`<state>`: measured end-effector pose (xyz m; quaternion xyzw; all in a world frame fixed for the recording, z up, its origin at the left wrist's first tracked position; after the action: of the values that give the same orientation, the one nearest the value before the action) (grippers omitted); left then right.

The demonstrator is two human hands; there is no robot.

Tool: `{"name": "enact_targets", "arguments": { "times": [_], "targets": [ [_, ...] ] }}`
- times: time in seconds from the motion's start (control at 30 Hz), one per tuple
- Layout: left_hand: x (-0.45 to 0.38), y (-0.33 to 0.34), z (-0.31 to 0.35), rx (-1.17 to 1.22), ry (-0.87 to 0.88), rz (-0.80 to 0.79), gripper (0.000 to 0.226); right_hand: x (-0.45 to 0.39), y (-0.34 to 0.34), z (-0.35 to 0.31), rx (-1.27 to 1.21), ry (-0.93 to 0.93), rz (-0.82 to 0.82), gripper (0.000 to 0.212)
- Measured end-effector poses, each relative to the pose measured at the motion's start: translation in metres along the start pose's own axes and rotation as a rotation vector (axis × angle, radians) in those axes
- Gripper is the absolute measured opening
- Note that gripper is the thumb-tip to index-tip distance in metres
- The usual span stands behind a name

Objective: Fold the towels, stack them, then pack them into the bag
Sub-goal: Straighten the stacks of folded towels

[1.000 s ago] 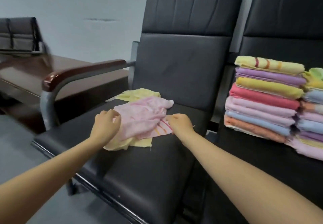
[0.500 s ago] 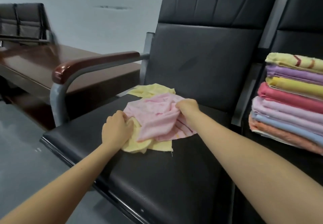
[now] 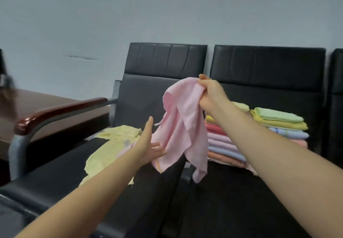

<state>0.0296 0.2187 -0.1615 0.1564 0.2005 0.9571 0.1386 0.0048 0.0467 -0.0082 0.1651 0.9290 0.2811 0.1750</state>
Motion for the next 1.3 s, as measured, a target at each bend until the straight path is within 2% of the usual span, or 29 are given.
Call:
{"name": "enact_targets", "arguments": {
  "times": [0.07,0.17,0.23,0.3,0.4,0.5,0.57,0.67,0.77,0.87,0.93,1.0,1.07,1.13,1.17,1.23,1.27,1.3],
  "targets": [
    [0.012,0.058,0.002,0.214,-0.062,-0.199,0.084,0.014,-0.009,-0.034,0.01,-0.022,-0.043,0.025],
    [0.028,0.127,0.014,0.393,-0.062,-0.349,0.075,0.035,-0.034,-0.083,0.047,-0.064,-0.05,0.023],
    [0.046,0.169,0.021,0.341,-0.02,-0.441,0.052,0.048,-0.056,-0.112,0.095,-0.112,-0.026,0.022],
    [0.06,0.205,0.027,0.178,0.07,-0.466,0.022,0.063,-0.079,-0.137,0.174,-0.163,0.008,0.022],
    [0.074,0.248,0.028,0.048,0.15,-0.474,0.023,0.086,-0.108,-0.168,0.253,-0.244,0.073,0.02],
    [0.093,0.275,0.015,0.045,0.178,-0.486,0.029,0.109,-0.131,-0.189,0.251,-0.305,0.117,0.015],
    [0.096,0.28,0.001,0.09,0.194,-0.431,0.034,0.125,-0.148,-0.193,0.352,-0.309,0.147,0.012],
    [0.085,0.272,-0.028,0.184,0.167,-0.376,0.034,0.148,-0.185,-0.171,0.685,-0.251,0.227,0.008],
    [0.058,0.247,-0.071,0.137,0.061,-0.246,0.025,0.162,-0.231,-0.113,1.016,-0.03,0.235,0.011],
    [0.042,0.207,-0.114,-0.059,-0.04,-0.134,0.022,0.189,-0.266,-0.04,1.16,0.414,-0.028,0.026],
    [0.036,0.182,-0.139,-0.14,-0.135,-0.15,0.025,0.208,-0.276,-0.007,1.17,0.595,-0.22,0.027],
    [0.03,0.16,-0.156,-0.288,-0.163,-0.175,0.038,0.201,-0.284,-0.001,1.173,0.515,-0.203,0.022],
    [0.031,0.143,-0.165,-0.418,-0.189,-0.195,0.049,0.179,-0.297,-0.011,1.211,0.315,-0.024,0.016],
    [0.022,0.126,-0.173,-0.536,-0.195,-0.183,0.028,0.157,-0.316,-0.021,1.371,0.147,0.137,0.014],
    [0.018,0.119,-0.176,-0.607,-0.204,-0.18,0.022,0.15,-0.326,-0.021,1.471,0.11,0.174,0.02],
    [0.009,0.111,-0.181,-0.648,-0.22,-0.172,0.032,0.144,-0.344,-0.009,1.665,0.242,0.142,0.052],
    [0.001,0.106,-0.181,-0.606,-0.198,-0.146,0.027,0.143,-0.352,0.0,1.779,0.354,0.088,0.065],
    [-0.005,0.104,-0.18,-0.575,-0.164,-0.112,0.024,0.143,-0.354,0.004,1.879,0.424,0.02,0.067]
  ]
}}
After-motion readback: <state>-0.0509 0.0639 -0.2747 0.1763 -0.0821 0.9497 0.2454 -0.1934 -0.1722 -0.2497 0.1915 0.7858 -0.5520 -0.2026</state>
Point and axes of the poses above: each hand's wrist, its own x-axis away from the middle knuckle, its own y-axis out of the palm, z = x × y, the point moved 5 cm from there along -x, towards the middle knuckle, and after that the axes turned 1 degree about -x, right-handed, at the moved point
